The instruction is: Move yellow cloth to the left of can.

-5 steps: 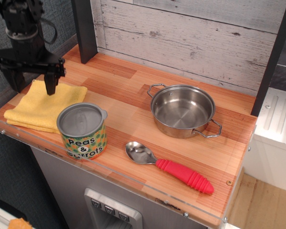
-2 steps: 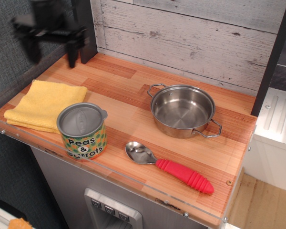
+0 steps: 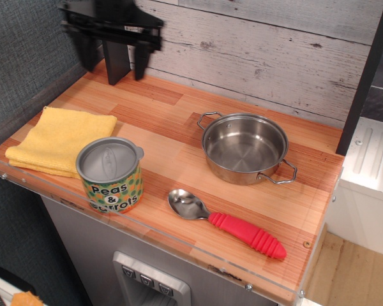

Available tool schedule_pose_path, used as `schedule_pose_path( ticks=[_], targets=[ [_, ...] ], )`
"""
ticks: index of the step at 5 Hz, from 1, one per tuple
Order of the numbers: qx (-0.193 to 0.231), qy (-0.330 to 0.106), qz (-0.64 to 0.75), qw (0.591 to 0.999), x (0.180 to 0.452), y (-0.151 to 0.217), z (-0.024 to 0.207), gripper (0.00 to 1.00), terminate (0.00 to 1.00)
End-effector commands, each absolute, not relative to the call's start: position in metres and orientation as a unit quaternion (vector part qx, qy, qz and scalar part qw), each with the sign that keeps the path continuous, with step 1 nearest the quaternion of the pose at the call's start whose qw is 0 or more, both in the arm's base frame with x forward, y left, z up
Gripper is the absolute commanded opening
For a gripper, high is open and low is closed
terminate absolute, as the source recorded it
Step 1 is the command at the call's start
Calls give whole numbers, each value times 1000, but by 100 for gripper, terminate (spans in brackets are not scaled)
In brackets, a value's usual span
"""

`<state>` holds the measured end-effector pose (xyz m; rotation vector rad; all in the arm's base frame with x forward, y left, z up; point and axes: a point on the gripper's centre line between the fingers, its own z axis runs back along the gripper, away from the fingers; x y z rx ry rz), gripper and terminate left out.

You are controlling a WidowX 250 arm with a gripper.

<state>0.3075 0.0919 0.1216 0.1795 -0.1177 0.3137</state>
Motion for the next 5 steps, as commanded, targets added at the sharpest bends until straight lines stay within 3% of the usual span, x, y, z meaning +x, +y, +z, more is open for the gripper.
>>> schedule_pose_path(
  ticks=[1, 3, 4, 5],
  targets=[
    [82, -66, 91, 990, 308, 34, 133, 100, 0],
    [62, -67, 20, 996, 300, -12, 130, 100, 0],
    [62, -67, 20, 996, 300, -12, 130, 100, 0],
    [62, -67, 20, 996, 300, -12, 130, 100, 100]
  ],
)
